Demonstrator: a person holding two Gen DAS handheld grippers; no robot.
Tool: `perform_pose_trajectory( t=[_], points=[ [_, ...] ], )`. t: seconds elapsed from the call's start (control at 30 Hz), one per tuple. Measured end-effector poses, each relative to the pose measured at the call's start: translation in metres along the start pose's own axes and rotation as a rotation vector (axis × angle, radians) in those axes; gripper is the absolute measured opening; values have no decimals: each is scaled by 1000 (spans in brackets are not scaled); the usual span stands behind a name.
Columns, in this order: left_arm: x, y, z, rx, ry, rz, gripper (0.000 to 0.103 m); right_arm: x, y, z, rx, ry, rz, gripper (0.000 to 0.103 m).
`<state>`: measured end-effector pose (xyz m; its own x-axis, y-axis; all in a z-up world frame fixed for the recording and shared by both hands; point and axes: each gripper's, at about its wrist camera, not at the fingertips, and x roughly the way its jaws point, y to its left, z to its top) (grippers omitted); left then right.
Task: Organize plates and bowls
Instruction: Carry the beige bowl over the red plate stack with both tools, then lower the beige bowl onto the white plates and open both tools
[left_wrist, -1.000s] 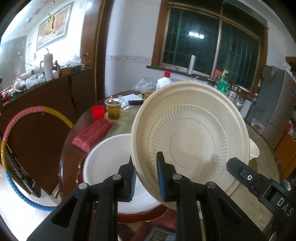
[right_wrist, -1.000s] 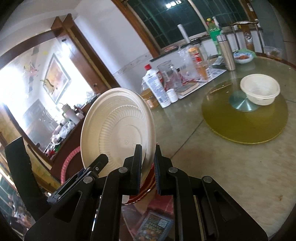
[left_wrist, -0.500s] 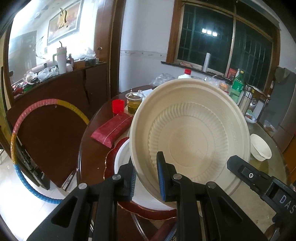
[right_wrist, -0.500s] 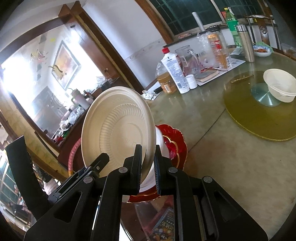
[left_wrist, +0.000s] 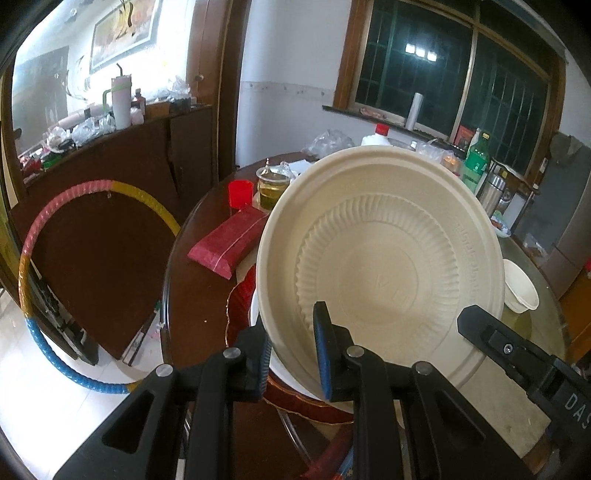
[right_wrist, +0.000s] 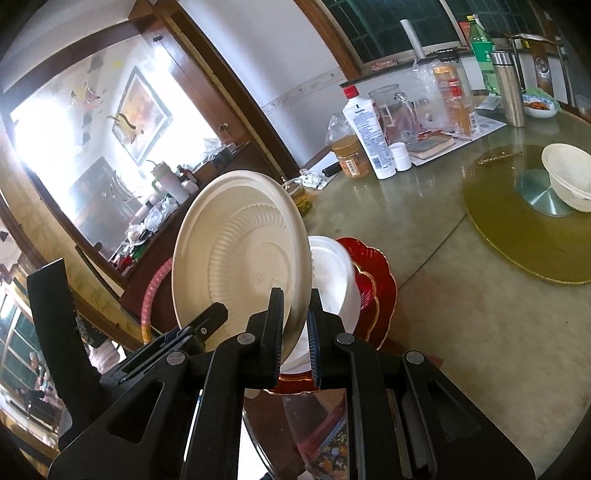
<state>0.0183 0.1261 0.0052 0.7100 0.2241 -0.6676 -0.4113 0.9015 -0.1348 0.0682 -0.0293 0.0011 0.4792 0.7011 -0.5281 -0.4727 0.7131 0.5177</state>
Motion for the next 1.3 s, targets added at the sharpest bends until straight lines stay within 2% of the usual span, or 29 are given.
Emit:
perform_pose_trajectory(
  t=[0.3,0.67,0.87,1.3],
  points=[
    [16,8,3,-5,88,-5,21,17,-3,0,30,41,1,12],
    [28,12,15,35,187,-31,21,38,-20,11,113,97,47,12],
    [34,14,13,44,217,-19,22,46,-27,10,137,123,61,12],
    [38,13,13,46,228,-8,23,50,-29,11,138,145,59,12]
  ],
)
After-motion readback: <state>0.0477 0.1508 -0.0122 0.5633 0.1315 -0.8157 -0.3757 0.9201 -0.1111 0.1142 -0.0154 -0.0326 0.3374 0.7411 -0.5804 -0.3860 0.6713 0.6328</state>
